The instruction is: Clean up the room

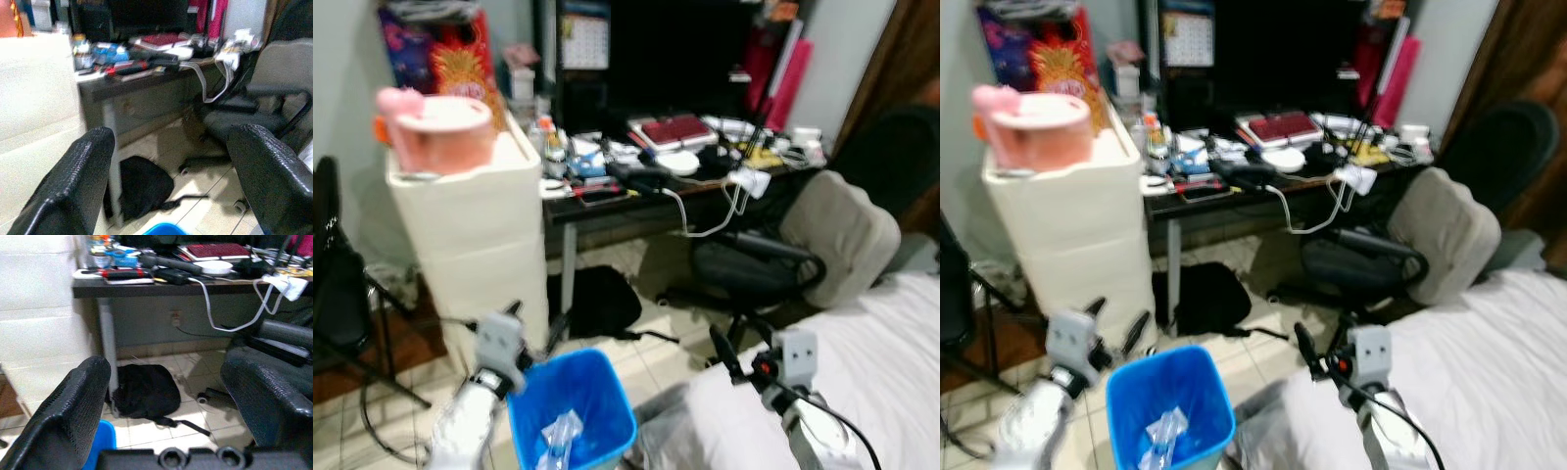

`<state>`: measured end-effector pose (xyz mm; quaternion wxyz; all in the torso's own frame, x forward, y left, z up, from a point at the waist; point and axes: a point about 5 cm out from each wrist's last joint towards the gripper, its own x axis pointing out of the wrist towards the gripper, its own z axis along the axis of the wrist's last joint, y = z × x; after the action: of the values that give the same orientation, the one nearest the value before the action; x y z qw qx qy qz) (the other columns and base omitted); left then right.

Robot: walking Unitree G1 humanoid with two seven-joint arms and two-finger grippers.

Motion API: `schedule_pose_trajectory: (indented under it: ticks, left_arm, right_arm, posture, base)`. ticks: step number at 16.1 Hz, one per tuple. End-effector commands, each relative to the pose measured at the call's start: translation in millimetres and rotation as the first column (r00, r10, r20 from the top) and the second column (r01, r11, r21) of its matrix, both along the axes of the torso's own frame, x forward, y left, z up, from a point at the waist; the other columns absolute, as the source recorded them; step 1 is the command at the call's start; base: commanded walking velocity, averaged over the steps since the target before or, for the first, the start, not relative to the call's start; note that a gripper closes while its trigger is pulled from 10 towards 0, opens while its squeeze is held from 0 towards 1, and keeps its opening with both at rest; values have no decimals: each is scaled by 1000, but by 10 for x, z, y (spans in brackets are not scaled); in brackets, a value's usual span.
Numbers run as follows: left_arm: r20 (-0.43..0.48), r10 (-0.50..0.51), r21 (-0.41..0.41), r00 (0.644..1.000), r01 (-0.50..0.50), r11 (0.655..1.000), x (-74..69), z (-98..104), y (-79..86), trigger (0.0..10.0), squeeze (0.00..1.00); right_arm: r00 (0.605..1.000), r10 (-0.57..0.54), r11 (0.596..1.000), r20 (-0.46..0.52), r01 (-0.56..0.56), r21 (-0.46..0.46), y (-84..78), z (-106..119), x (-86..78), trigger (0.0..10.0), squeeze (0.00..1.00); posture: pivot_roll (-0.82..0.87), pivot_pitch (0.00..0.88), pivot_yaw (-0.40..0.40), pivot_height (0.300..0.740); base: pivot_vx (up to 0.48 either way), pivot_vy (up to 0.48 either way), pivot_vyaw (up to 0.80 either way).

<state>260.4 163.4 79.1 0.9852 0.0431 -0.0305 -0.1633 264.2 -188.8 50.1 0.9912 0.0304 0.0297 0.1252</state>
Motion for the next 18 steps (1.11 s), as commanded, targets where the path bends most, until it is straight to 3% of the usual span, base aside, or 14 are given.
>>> schedule_pose_trajectory:
  ticks: [1,2,3,5,12,18]
  left_arm:
    - [54,-34,8,998,34,999,28,149,-119,10000,0]
    - [63,-16,25,998,14,1000,-1,145,-141,10000,0]
    - [31,94,50,995,-96,994,-28,129,-98,10000,0]
    - [-6,176,56,984,-176,983,-65,133,-73,10000,0]
    - [-31,237,80,971,-234,969,63,124,-123,10000,0]
    - [-45,229,75,972,-226,971,112,117,-155,10000,0]
  right_arm:
    - [1000,14,1000,7,-14,-9,19,13,-10,10000,0]
    - [1000,13,1000,-3,-13,-2,34,-13,-13,10000,0]
    - [1000,-2,1000,2,2,3,44,-2,14,10000,0]
    - [1000,-16,1000,15,16,9,21,45,46,10000,0]
    - [999,24,1000,35,-24,3,86,136,223,10000,0]
    - [999,20,1000,29,-20,1,76,112,226,10000,0]
  posture:
    - [129,0,-109,740]
    - [138,0,-114,740]
    - [146,0,-129,740]
    - [149,0,-138,740]
    - [132,0,-137,740]
    - [119,0,-125,740]
  base:
    - [0,0,0]
    - [0,0,0]
    - [0,0,0]
    - [0,0,0]
    - [-69,0,0]
    - [0,0,0]
